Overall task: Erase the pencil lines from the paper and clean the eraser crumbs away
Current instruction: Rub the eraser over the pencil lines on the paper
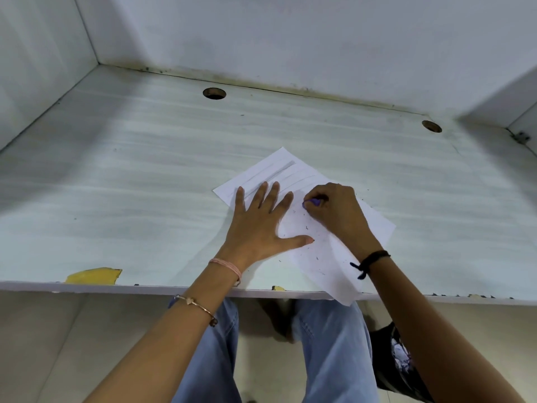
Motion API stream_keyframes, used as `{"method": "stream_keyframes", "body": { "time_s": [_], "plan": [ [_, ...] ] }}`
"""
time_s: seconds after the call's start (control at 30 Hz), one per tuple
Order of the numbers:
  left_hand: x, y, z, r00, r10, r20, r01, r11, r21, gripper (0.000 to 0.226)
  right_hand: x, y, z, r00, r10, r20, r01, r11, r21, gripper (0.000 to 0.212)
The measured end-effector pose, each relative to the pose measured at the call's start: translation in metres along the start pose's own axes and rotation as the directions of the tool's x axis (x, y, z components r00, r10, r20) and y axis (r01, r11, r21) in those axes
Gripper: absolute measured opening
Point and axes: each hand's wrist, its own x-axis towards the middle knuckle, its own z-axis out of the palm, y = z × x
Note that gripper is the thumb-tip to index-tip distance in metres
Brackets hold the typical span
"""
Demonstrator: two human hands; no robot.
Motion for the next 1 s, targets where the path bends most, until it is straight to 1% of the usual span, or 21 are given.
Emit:
{"method": "stream_keyframes", "body": {
  "time_s": [0.03,0.1,0.13,0.17,0.27,0.3,0.33,0.43,0.47,0.57,0.6,0.63,0.67,0.73,0.77,0.8,0.87,0.9,0.93,0.97,1.0],
  "plan": [
    [0.001,-0.001,0.001,1.0,0.005,-0.005,-0.005,1.0,0.009,0.109,-0.005,-0.006,0.003,0.999,-0.032,0.028,0.033,0.999,-0.018,0.008],
    [0.002,-0.003,0.002,1.0,0.017,-0.008,-0.016,0.999,0.037,0.112,-0.02,-0.018,0.01,0.98,-0.131,0.151,0.136,0.991,-0.02,0.008],
    [0.001,-0.003,0.002,1.0,0.017,-0.005,-0.016,0.999,0.042,0.113,-0.023,-0.018,0.01,0.969,-0.152,0.193,0.157,0.987,-0.011,0.007],
    [0.001,-0.002,0.001,1.0,0.012,-0.001,-0.012,0.999,0.034,0.114,-0.019,-0.013,0.006,0.974,-0.131,0.183,0.135,0.991,-0.011,0.007],
    [0.001,0.001,0.0,1.0,-0.009,-0.003,0.009,1.0,-0.013,0.115,0.002,0.007,-0.004,1.0,-0.004,-0.009,0.005,1.0,0.022,0.009],
    [0.001,0.0,0.0,1.0,-0.012,-0.008,0.012,1.0,-0.018,0.117,0.0,0.004,-0.003,1.0,0.004,-0.017,-0.003,1.0,0.025,0.009],
    [0.001,0.0,0.0,1.0,-0.011,-0.011,0.011,1.0,-0.014,0.119,-0.005,-0.003,0.001,1.0,-0.022,0.014,0.022,0.999,0.025,0.009],
    [0.002,-0.002,-0.001,1.0,-0.001,0.005,0.001,1.0,0.029,0.122,-0.028,-0.021,0.013,0.964,-0.157,0.216,0.153,0.988,0.036,0.005],
    [0.001,-0.002,-0.002,1.0,-0.005,0.011,0.005,1.0,0.02,0.123,-0.024,-0.018,0.011,0.963,-0.157,0.221,0.154,0.988,0.031,0.004],
    [0.0,0.0,-0.001,1.0,-0.017,-0.004,0.016,0.999,-0.049,0.122,0.002,0.002,-0.001,0.998,-0.027,0.051,0.025,0.999,0.037,0.007],
    [0.0,0.0,0.0,1.0,-0.015,-0.009,0.014,0.998,-0.062,0.123,0.004,0.003,-0.002,0.999,-0.006,0.033,0.005,0.999,0.041,0.008],
    [0.0,0.0,-0.001,1.0,-0.01,-0.012,0.009,0.998,-0.062,0.124,0.001,-0.002,-0.001,0.998,-0.024,0.054,0.022,0.999,0.03,0.008],
    [0.0,-0.001,-0.002,1.0,-0.003,-0.008,0.003,0.999,-0.044,0.125,-0.006,-0.01,0.003,0.991,-0.078,0.11,0.076,0.997,0.018,0.008],
    [0.001,-0.002,-0.002,1.0,0.014,0.016,-0.014,1.0,0.009,0.122,-0.024,-0.022,0.008,0.948,-0.19,0.256,0.19,0.981,0.027,0.008],
    [0.001,-0.003,-0.003,1.0,0.012,0.022,-0.013,1.0,0.013,0.121,-0.026,-0.021,0.006,0.935,-0.211,0.285,0.212,0.977,0.029,0.008],
    [0.0,-0.002,-0.002,1.0,0.006,0.019,-0.006,1.0,0.0,0.122,-0.02,-0.015,0.002,0.944,-0.198,0.264,0.198,0.98,0.026,0.007],
    [0.0,0.0,-0.002,1.0,-0.012,0.004,0.012,0.999,-0.033,0.124,-0.003,0.005,-0.004,0.988,-0.089,0.127,0.085,0.996,0.032,0.007],
    [0.0,0.0,-0.001,1.0,-0.016,0.0,0.016,0.999,-0.044,0.124,0.002,0.009,-0.005,0.997,-0.034,0.065,0.031,0.999,0.045,0.007],
    [0.001,0.0,0.0,1.0,-0.018,-0.001,0.018,0.999,-0.05,0.124,0.003,0.01,-0.003,0.999,-0.017,0.036,0.015,0.999,0.048,0.008],
    [0.001,0.0,-0.001,1.0,-0.017,-0.001,0.017,0.999,-0.047,0.124,-0.001,0.005,0.001,0.998,-0.042,0.045,0.04,0.999,0.036,0.008],
    [0.002,0.0,-0.001,1.0,-0.014,0.002,0.014,0.999,-0.032,0.125,-0.007,-0.001,0.005,0.991,-0.094,0.09,0.093,0.995,0.022,0.008]
  ]
}}
